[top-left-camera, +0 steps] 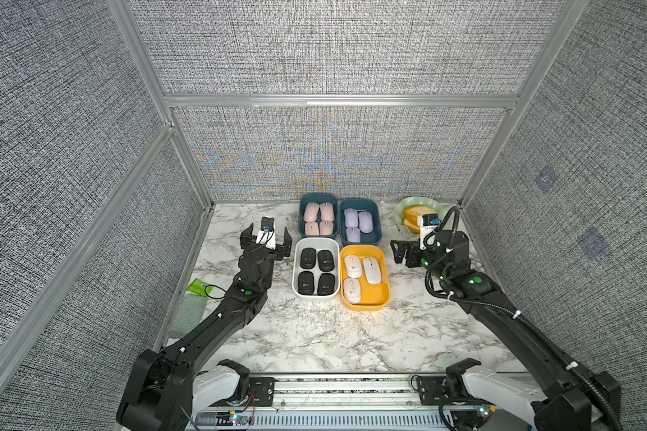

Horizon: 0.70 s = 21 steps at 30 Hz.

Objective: Place the mice by color into the storage box
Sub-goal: Reset both arms

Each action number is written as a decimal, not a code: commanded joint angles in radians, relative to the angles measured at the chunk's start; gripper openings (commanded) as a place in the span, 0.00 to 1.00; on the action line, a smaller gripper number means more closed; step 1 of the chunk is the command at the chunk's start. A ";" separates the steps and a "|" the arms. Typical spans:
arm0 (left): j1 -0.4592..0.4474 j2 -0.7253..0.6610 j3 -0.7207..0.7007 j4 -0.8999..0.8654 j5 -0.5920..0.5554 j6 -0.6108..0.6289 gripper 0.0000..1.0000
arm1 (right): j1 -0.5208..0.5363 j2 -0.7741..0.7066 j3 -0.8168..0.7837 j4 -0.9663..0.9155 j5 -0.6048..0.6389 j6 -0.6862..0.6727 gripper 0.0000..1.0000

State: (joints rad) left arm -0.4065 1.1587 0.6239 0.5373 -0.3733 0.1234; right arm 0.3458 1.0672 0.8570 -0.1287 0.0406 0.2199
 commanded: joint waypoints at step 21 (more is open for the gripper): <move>0.293 0.190 -0.144 0.154 0.104 -0.090 0.99 | -0.138 -0.062 -0.208 0.254 -0.028 -0.121 0.99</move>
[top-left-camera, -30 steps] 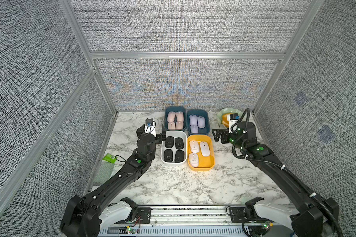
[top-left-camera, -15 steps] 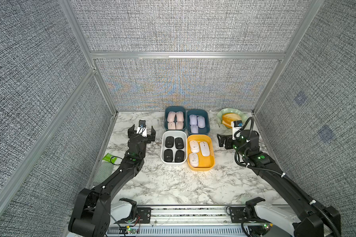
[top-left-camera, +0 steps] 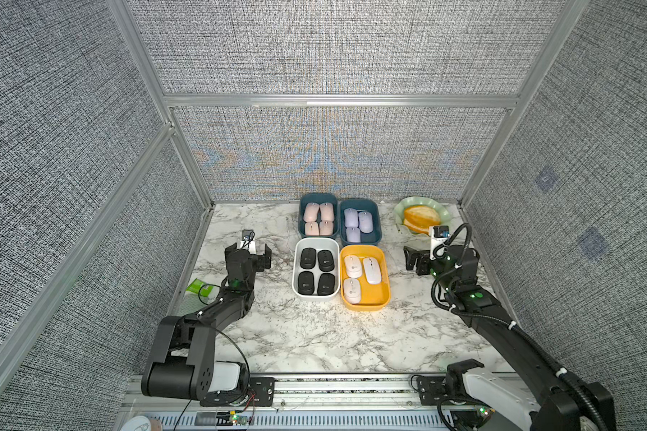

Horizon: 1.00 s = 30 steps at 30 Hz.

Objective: Place the mice by color into the storage box
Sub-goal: Reset both arms

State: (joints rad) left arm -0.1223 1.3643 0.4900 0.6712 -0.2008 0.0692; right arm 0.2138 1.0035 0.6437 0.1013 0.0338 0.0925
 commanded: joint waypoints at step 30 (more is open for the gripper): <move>0.075 0.080 -0.219 0.338 0.109 -0.065 0.99 | -0.024 0.055 -0.057 0.094 -0.072 -0.010 0.99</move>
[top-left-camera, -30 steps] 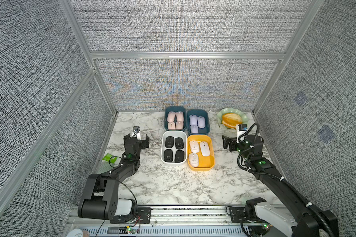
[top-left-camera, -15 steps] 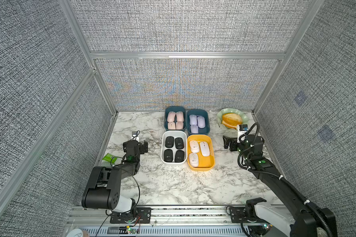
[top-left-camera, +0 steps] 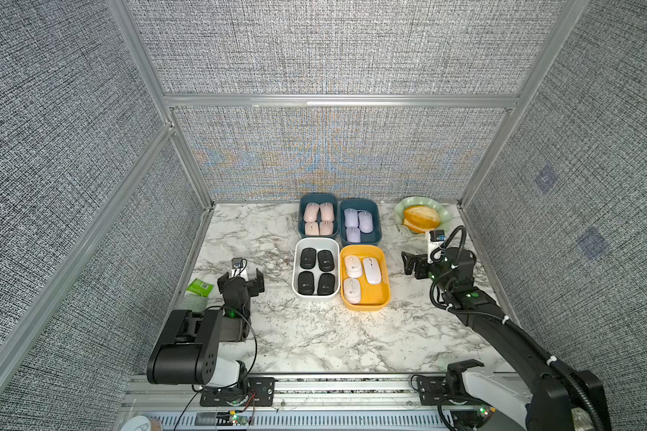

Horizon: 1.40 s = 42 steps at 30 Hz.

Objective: Place the mice by color into the storage box
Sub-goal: Reset both arms

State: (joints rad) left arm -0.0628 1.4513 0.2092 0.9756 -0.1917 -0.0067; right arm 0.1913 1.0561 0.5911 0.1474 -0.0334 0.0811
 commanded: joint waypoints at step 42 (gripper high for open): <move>0.028 -0.017 0.054 0.028 0.122 0.007 0.99 | -0.227 0.461 -0.236 0.761 0.089 -0.060 0.99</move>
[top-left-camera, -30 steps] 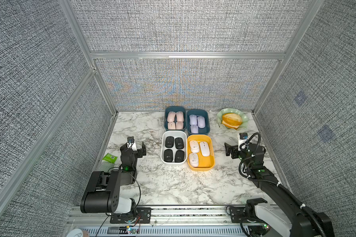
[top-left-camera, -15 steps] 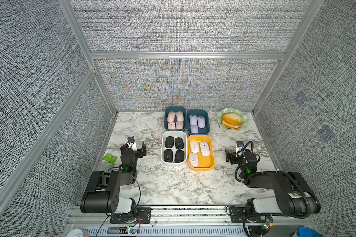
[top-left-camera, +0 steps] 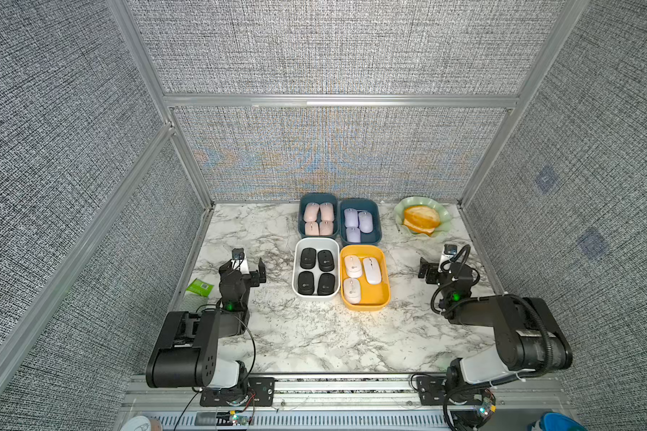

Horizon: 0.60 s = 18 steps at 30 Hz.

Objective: Place the mice by color into the storage box
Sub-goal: Reset both arms

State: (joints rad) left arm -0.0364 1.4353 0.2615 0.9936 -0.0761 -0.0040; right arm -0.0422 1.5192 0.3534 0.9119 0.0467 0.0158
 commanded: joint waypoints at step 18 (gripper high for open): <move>0.003 0.007 0.013 -0.003 0.013 0.003 0.99 | 0.010 -0.002 0.002 -0.005 0.016 0.003 0.99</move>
State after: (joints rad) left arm -0.0357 1.4403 0.2714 0.9924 -0.0753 -0.0040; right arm -0.0322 1.5181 0.3534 0.8986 0.0525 0.0170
